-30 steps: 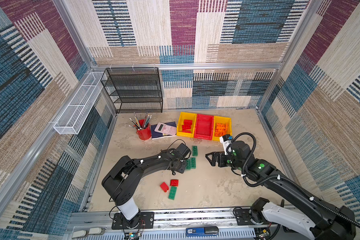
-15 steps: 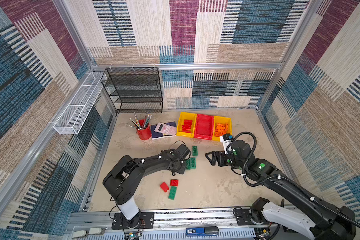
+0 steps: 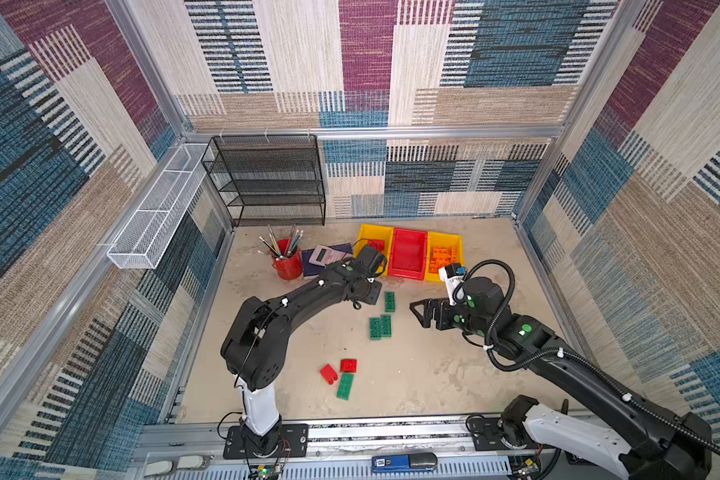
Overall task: Sort the legos into containers by color
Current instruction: 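Carry the red 2x2 brick with the left gripper into the far yellow bin and release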
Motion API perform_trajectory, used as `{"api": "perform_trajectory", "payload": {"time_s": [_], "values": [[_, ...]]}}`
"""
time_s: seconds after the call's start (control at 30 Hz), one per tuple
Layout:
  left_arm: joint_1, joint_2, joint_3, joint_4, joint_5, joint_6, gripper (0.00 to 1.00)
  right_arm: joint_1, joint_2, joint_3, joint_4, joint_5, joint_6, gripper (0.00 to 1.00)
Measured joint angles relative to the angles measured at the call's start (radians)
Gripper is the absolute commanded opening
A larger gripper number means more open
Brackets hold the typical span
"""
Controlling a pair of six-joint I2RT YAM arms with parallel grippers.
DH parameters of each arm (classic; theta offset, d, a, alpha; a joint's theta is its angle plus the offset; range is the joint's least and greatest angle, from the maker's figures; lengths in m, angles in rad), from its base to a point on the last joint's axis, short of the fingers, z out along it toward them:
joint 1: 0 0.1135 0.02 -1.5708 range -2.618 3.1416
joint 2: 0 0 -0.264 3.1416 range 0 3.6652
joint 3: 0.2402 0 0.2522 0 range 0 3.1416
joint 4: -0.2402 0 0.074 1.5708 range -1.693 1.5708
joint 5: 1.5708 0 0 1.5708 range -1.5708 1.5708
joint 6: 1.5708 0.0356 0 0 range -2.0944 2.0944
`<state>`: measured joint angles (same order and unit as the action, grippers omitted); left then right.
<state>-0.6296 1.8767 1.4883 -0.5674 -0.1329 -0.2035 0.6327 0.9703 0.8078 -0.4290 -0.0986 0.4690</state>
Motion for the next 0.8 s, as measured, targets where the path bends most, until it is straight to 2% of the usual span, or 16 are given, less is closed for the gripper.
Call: {"api": "perform_trajectory", "payload": {"time_s": [0.17, 0.53, 0.6, 0.67, 0.7, 0.8], "values": [[0.068, 0.149, 0.236, -0.001, -0.003, 0.043, 0.32, 0.0, 0.008, 0.011, 0.011, -0.02, -0.003, 1.0], [0.107, 0.448, 0.629, -0.027, 0.008, 0.094, 0.36, 0.0, 0.032, 0.021, 0.02, -0.012, -0.011, 1.0], [0.112, 0.492, 0.686, -0.042, 0.009, 0.095, 0.47, 0.0, 0.031, 0.024, 0.021, -0.005, -0.011, 1.0], [0.117, 0.526, 0.737, -0.052, 0.01, 0.103, 0.73, 0.0, 0.03, 0.027, 0.019, -0.003, -0.011, 1.0], [0.118, 0.54, 0.763, -0.059, 0.01, 0.105, 0.8, 0.0, 0.028, 0.03, 0.019, -0.001, -0.01, 1.0], [0.119, 0.548, 0.787, -0.069, 0.013, 0.105, 0.83, 0.0, 0.018, 0.034, 0.016, 0.01, -0.01, 1.0]]}}
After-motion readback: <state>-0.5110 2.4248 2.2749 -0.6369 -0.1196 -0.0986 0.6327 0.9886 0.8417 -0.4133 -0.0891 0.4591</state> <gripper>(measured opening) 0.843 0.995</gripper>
